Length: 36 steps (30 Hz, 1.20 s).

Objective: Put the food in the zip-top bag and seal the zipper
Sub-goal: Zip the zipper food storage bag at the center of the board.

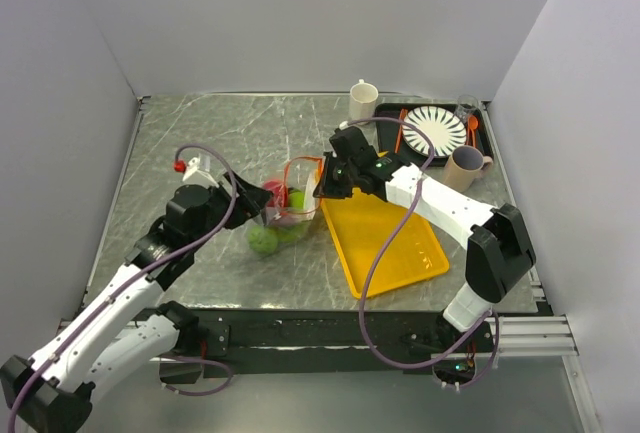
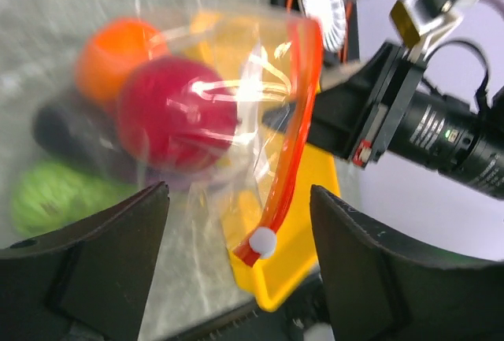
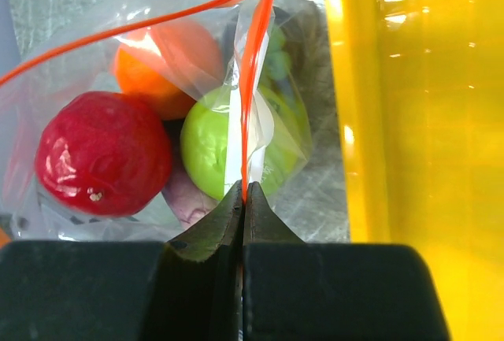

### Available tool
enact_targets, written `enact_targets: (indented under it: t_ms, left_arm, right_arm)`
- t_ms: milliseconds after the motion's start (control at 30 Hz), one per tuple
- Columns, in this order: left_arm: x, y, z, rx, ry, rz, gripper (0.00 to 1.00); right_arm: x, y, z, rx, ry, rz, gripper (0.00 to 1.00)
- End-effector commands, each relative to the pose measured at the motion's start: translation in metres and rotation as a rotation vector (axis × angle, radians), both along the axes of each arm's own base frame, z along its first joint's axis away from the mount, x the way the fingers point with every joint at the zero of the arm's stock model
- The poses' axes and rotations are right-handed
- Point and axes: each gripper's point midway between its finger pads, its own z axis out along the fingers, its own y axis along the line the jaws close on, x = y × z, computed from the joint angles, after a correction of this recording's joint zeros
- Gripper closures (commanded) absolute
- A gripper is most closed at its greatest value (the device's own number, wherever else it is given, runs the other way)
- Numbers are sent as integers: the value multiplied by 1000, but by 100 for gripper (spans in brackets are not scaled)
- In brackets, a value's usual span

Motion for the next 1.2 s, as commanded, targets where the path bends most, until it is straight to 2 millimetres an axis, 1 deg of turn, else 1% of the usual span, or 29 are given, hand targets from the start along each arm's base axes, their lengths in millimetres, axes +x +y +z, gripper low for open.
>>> enact_targets:
  t_ms: [0, 33, 100, 133, 200, 300, 333, 467, 500, 533, 600, 667, 867, 900, 1067, 1167]
  left_arm:
    - [-15, -27, 6, -170, 69, -113, 23]
    - [-17, -27, 4, -191, 88, -105, 23]
    - [-20, -24, 9, -222, 87, -87, 22]
    - [-23, -24, 8, -249, 108, -80, 22]
    - [-28, -22, 14, -291, 107, -78, 22]
    - [-33, -23, 12, -344, 138, -72, 24]
    - [-33, -23, 5, -354, 160, -60, 27]
    - [-30, -25, -4, -389, 183, -48, 33]
    - [-30, -27, -10, -398, 202, -47, 33]
    - [-30, -29, -8, -415, 196, -56, 34]
    - [-28, -30, -14, -426, 217, -50, 35]
    - [-26, -32, -14, -443, 211, -50, 35]
    - [-20, -32, -20, -485, 220, -16, 41]
    - [-18, -33, -15, -505, 204, -18, 42]
    - [-12, -34, -18, -528, 208, -1, 46]
    - [-12, -38, -17, -551, 210, -21, 50]
  right_arm:
    - [8, -10, 21, 1, -82, -23, 100]
    - [8, -10, 19, -4, -79, -25, 99]
    - [8, -12, 18, -11, -79, -28, 100]
    - [8, -13, 18, -11, -82, -30, 99]
    - [8, -16, 16, -26, -82, -36, 99]
    - [9, -17, 17, -32, -87, -39, 100]
    - [9, -16, 18, -29, -88, -38, 100]
    - [8, -16, 20, -21, -92, -41, 100]
    - [9, -16, 21, -20, -93, -43, 100]
    - [8, -16, 21, -20, -91, -42, 100]
    - [8, -17, 20, -21, -92, -40, 100]
    - [8, -16, 20, -24, -91, -33, 100]
    - [6, -15, 22, -16, -93, -24, 100]
    - [6, -14, 21, -16, -91, -22, 100]
    - [5, -14, 22, -14, -91, -19, 100]
    - [5, -15, 20, -11, -87, -18, 100]
